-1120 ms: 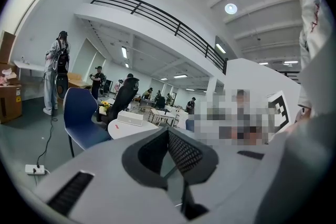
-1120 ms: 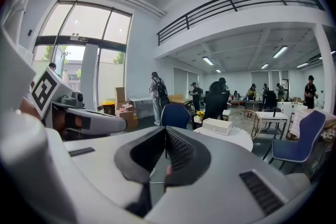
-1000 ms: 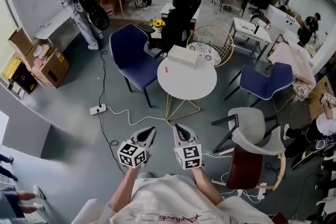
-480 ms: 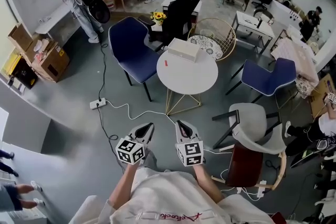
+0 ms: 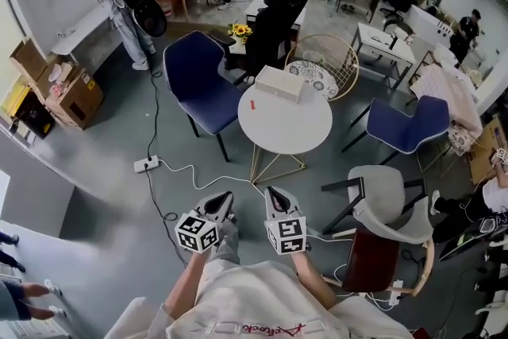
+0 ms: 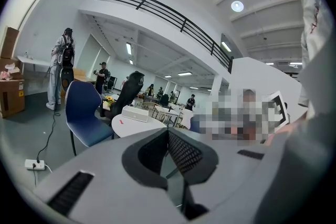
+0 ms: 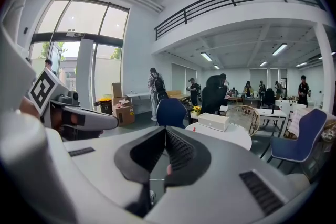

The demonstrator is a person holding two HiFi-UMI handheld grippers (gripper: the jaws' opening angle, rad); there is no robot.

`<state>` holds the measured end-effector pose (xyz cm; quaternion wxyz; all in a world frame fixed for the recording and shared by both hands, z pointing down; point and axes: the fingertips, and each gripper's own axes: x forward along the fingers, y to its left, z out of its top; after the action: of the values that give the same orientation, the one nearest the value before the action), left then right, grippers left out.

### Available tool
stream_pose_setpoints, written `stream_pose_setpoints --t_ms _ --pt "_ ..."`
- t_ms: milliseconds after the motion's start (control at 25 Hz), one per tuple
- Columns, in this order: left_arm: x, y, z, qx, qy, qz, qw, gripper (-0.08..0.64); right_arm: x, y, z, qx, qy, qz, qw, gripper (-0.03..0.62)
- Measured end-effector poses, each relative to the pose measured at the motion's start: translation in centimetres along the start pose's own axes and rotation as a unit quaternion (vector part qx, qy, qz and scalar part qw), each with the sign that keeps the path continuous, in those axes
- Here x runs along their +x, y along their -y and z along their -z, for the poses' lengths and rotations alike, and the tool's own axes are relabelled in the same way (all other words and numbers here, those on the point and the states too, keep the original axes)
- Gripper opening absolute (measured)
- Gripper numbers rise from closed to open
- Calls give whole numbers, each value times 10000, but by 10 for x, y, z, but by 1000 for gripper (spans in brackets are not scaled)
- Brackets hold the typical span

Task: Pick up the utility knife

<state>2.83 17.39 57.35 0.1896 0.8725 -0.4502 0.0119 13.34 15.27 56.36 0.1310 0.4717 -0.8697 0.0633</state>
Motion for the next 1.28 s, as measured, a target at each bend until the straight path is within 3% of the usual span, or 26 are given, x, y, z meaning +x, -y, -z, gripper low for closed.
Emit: stream_pose_setpoints --t_ms 400,840,1080,1280 --pt "43 -63 -31 -49 77 142 9999 12 72 10 -20 -53 -38 73 10000 17" --pt "96 -126 -20 -352 -93 264 9990 12 143 29 -3 -48 -418 114 9990 17" --pt "141 -155 -49 -309 -145 527 9980 12 193 59 -18 53 -475 329 9983 17" --pt "171 -193 -90 -229 -162 588 9979 12 245 88 -59 392 -316 524 9974 17"
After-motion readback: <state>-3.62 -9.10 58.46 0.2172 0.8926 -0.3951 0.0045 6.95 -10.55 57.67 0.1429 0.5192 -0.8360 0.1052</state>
